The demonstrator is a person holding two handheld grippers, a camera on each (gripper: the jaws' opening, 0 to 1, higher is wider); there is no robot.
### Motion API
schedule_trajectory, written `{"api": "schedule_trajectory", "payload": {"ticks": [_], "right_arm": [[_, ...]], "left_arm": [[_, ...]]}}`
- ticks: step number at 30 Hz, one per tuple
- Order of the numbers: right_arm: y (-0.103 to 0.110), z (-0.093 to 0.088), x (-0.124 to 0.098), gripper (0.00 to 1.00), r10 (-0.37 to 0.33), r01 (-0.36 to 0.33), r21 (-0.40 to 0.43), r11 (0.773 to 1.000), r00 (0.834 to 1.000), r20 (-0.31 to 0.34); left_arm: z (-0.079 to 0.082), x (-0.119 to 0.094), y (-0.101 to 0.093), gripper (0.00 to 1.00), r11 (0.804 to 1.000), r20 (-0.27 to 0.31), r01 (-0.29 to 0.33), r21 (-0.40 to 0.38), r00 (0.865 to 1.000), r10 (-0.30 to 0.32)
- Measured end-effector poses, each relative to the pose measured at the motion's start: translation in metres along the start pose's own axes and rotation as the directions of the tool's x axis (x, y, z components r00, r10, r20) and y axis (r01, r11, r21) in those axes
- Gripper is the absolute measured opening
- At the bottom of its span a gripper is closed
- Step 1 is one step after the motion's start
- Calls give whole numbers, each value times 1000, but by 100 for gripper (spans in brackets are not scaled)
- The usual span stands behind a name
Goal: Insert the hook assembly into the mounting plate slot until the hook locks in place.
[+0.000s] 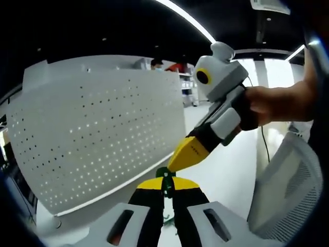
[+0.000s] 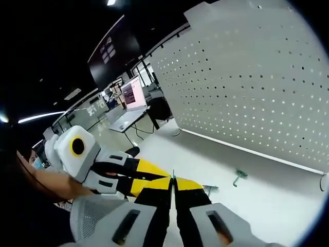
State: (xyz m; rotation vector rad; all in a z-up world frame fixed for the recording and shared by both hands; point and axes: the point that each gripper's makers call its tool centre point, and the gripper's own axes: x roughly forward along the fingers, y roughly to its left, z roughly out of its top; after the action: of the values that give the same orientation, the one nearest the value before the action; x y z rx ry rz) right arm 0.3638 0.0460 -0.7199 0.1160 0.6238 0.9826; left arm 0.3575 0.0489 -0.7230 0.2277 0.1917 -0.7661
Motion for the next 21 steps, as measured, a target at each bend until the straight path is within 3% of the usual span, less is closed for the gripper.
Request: {"api": "schedule_trajectory", "payload": {"ticks": [21], "right_arm": [[4,1,-2,0,3,-3,6,1000,1000,13]], "left_arm": [[-1,-2,-1,7,1000,-8,-10,-1,1000,10]]}}
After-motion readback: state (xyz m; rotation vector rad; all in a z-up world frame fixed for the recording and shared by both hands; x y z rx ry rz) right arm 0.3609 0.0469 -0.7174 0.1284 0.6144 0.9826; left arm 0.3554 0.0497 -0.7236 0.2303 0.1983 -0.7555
